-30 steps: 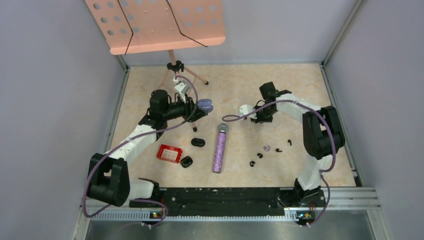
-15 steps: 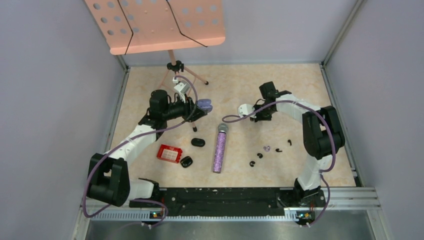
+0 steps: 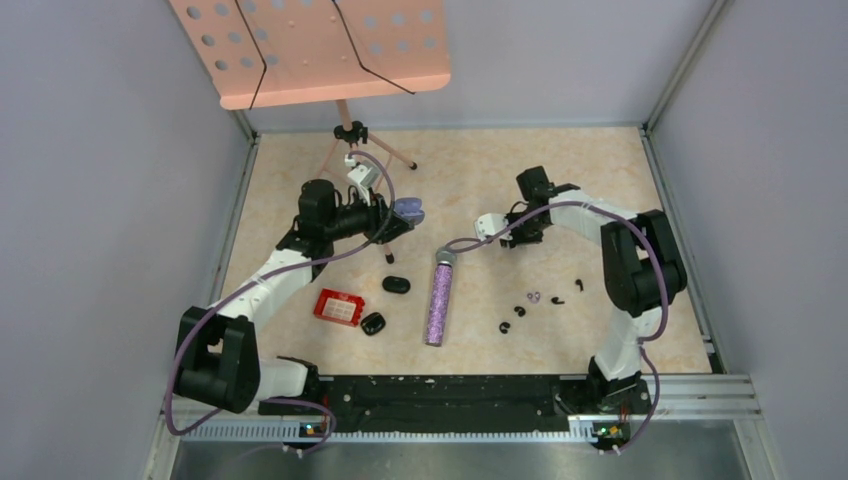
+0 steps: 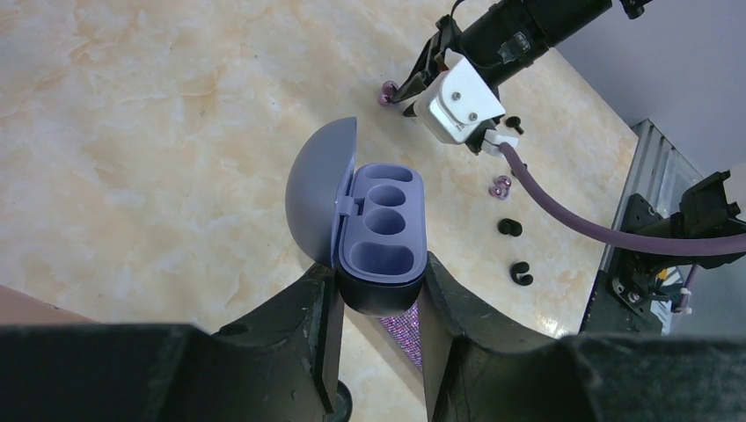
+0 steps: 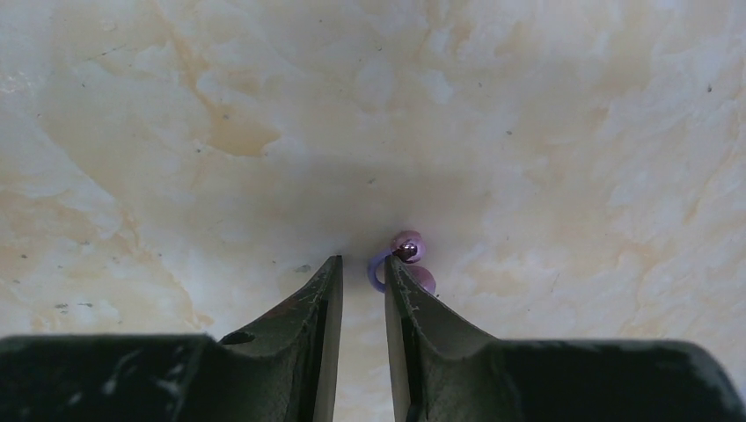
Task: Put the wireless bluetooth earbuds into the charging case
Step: Pick up the earbud from the center of the board.
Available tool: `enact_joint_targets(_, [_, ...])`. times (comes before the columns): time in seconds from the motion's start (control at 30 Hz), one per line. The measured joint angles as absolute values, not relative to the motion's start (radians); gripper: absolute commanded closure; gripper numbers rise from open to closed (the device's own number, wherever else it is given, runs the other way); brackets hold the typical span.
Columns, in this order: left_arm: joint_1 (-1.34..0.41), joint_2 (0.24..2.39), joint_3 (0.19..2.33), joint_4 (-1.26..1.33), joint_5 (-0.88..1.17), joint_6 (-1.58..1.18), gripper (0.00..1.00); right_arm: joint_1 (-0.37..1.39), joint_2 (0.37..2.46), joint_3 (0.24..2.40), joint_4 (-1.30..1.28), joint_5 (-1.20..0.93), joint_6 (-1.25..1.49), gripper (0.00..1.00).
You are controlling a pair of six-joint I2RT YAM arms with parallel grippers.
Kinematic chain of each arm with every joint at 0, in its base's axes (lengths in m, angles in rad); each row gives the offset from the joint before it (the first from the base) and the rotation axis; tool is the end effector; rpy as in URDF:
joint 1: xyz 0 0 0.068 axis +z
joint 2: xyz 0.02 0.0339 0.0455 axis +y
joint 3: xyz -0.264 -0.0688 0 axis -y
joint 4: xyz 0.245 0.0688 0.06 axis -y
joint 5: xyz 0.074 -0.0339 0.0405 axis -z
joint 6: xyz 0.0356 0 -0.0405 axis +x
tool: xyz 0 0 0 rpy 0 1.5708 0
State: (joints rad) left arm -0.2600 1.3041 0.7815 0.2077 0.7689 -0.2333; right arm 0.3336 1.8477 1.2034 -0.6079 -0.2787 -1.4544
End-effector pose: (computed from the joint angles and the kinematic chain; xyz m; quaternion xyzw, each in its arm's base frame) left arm 0.2713 -0.0978 0.2670 0.2303 0.7472 -0.4273 0.4540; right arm 0.3350 0.1265 0.1655 -0.7761 0.5952 0.0327 0.2060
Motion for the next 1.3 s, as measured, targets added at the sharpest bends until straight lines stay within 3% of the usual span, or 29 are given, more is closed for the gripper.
enact_joint_targets(0.13, [-0.257, 1.304, 0.781, 0.207, 0.768, -0.233, 1.00, 0.336, 1.849, 1.204, -0.604, -0.270, -1.475, 0.75])
enact_joint_targets(0.33, [-0.255, 1.304, 0.781, 0.206, 0.768, -0.233, 1.00, 0.338, 1.860, 1.209, -0.603, -0.263, -1.491, 1.00])
enact_joint_targets(0.7, [-0.255, 1.305, 0.781, 0.207, 0.802, -0.177, 1.00, 0.328, 1.924, 1.481, -0.878, -0.390, -1.320, 1.00])
enact_joint_targets(1.0, [-0.255, 1.332, 0.808, 0.144, 0.979, 0.113, 1.00, 0.318, 1.919, 1.805, -1.333, -0.791, -1.104, 1.00])
enact_joint_targets(1.3, [-0.265, 1.399, 0.914, -0.049, 1.150, 0.478, 1.00, 0.336, 1.919, 1.917, -1.467, -1.158, -0.899, 1.00])
